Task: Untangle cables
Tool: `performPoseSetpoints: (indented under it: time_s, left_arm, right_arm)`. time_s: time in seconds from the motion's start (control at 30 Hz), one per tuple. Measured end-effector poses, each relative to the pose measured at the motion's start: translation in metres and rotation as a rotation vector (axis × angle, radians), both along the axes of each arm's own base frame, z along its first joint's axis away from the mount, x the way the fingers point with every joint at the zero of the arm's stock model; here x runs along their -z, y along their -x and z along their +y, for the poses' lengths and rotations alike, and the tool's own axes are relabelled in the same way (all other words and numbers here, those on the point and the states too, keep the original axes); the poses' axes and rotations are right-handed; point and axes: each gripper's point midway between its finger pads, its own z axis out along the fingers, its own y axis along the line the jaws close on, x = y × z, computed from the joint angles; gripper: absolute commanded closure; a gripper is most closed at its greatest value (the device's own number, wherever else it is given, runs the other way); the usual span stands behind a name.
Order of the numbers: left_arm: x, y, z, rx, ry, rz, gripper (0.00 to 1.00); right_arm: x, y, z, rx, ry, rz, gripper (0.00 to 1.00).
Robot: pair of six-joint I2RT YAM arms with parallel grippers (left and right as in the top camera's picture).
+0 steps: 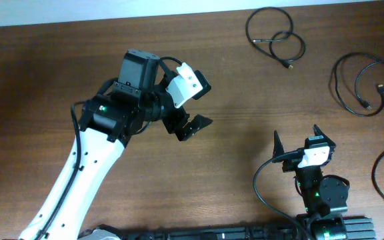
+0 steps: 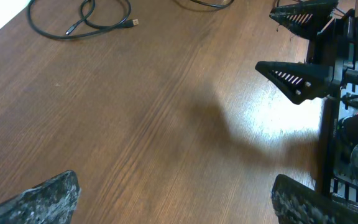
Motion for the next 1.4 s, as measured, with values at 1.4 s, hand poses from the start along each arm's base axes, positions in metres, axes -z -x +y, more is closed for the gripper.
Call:
performPoseSetpoints:
  time_s: [1.4]
  left_arm:
    - [0.124, 0.022, 0.05, -0.209, 0.023, -0.234, 0.01]
  right_arm:
    - [0.0, 0.0, -0.001, 0.007, 0.0, 0.002, 0.01]
